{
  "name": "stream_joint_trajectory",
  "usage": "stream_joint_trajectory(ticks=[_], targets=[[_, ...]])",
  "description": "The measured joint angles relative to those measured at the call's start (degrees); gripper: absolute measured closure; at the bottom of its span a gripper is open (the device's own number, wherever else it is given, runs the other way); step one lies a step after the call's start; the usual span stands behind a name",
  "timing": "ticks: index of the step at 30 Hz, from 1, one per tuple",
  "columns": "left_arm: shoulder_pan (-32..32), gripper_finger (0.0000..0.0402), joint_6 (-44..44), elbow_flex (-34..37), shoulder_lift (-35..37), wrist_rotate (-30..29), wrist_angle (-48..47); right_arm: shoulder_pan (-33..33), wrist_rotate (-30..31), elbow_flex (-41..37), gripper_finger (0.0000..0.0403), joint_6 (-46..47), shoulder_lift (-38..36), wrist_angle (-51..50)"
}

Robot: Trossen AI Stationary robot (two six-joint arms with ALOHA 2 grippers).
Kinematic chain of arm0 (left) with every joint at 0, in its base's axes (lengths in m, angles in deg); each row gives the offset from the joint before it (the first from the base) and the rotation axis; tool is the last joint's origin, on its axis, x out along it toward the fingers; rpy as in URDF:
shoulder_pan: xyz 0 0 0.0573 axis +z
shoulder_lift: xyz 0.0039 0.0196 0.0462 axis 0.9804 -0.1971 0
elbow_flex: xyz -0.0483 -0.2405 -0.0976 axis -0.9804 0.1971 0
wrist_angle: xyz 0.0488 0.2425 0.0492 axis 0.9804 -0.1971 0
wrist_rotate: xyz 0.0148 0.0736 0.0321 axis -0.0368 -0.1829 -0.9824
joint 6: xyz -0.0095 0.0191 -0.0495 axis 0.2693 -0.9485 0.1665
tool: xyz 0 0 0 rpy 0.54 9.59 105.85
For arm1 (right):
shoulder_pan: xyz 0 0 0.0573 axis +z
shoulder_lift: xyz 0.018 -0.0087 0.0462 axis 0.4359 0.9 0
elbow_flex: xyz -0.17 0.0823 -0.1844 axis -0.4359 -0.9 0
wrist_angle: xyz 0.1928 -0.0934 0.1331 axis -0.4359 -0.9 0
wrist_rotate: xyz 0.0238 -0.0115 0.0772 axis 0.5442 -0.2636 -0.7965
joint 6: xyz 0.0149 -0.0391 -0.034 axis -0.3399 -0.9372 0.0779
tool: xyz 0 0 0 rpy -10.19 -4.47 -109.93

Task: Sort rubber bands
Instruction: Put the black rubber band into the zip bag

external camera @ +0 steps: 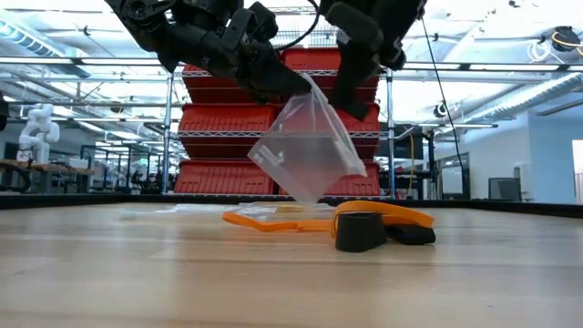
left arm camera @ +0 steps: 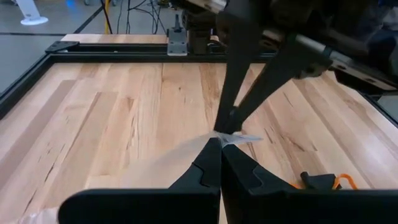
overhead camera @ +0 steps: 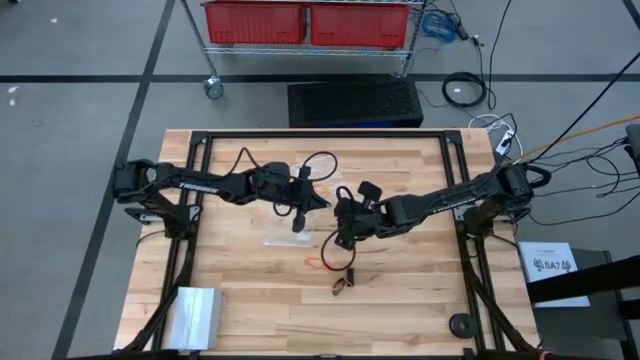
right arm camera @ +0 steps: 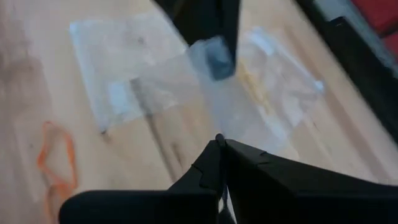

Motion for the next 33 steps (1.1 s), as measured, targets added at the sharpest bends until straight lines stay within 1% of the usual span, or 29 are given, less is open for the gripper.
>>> stream_joint_trajectory(ticks=[4, 7, 11, 16, 20, 23, 25, 33], targets=[[0.00, 0.0401, 0.41, 0.00, 0.00, 0.14, -0.07, 0.01, 4.33, 0.01, 0.0402, 1.11, 0.00, 0.01], [0.00, 0.0401, 1.40, 0.00, 0.00, 0.24, -0.07, 0.44, 4.10, 0.02, 0.0402, 1.29, 0.00, -0.03], [0.00, 0.0401, 1.41, 0.00, 0.00, 0.45, -0.02, 1.66, 1.28, 0.02, 0.0402, 0.62, 0.01, 0.10], [0.00, 0.0401, 1.41, 0.00, 0.00, 0.45, 0.08, 1.28, 5.27, 0.02, 0.0402, 1.24, 0.02, 0.48], [0.00, 0.0401, 1.41, 0.00, 0.00, 0.49, 0.24, 0.37, 7.33, 0.01, 0.0403, 1.29, 0.02, 0.74], [0.00, 0.0401, 1.41, 0.00, 0.00, 1.89, 0.21, 0.17, 8.41, 0.02, 0.0403, 1.26, 0.02, 0.89], [0.00, 0.0401, 1.41, 0.00, 0.00, 2.48, 0.19, 0.07, 8.20, 0.01, 0.0403, 0.81, 0.02, 1.46], [0.00, 0.0401, 1.36, 0.00, 0.00, 2.61, 0.16, 0.40, 0.99, 0.02, 0.0403, -4.46, 0.04, 5.69]])
